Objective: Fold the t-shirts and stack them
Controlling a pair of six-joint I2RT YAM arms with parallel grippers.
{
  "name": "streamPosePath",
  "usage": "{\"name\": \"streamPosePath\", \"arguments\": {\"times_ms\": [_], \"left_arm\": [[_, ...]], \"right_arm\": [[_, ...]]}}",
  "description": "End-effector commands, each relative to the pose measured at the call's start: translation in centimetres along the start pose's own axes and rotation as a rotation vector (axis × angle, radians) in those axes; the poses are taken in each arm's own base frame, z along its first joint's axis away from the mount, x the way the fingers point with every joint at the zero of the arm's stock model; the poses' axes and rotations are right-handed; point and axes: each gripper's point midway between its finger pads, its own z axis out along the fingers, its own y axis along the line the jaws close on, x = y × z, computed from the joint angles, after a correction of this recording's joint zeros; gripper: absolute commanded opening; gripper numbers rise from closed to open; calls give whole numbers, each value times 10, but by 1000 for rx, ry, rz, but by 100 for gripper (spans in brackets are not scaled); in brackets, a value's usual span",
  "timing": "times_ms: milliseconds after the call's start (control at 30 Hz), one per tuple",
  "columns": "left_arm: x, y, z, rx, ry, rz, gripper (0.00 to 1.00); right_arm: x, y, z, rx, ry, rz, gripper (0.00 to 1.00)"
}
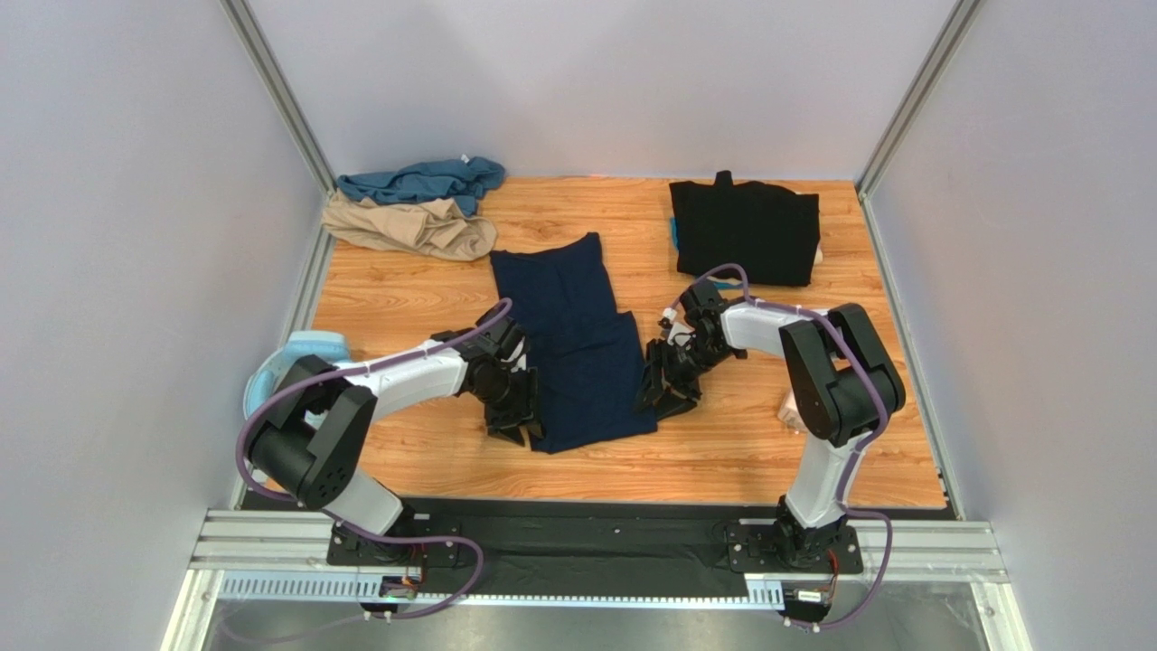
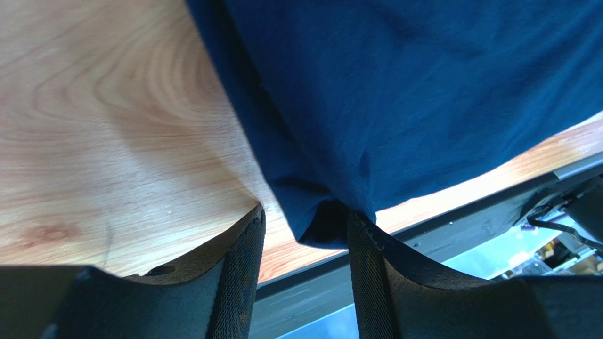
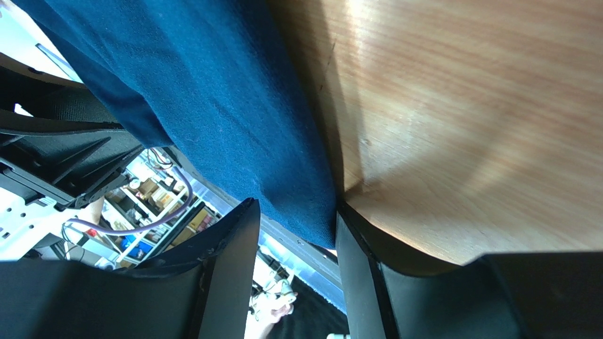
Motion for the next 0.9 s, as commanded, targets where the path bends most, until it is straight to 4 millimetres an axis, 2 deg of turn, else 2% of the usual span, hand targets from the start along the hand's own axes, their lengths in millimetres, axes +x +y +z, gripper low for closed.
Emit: {"name": "streamPosePath", "arguments": {"times_ms": [0, 100, 200, 233, 467, 600, 867], "left_arm": [[-4, 6, 12, -28, -25, 9, 54], [4, 9, 6, -37, -9, 12, 52], [8, 23, -6, -94, -44, 4, 52], [11, 33, -10, -146, -50, -1, 52], [16, 47, -36, -194, -109, -21, 50], [14, 37, -39, -103, -167, -10, 51], [5, 21, -22, -2, -157, 5, 52]], "right_arm": [[-2, -26, 21, 103, -4, -26, 49], [0, -30, 22, 127, 7, -16, 49], [0, -31, 20, 143, -4, -19, 49], [-2, -32, 19, 152, -10, -22, 49], [2, -34, 22, 156, 18, 7, 48], [8, -33, 28, 166, 47, 1, 48], [28, -29, 47, 222, 138, -24, 47]]}}
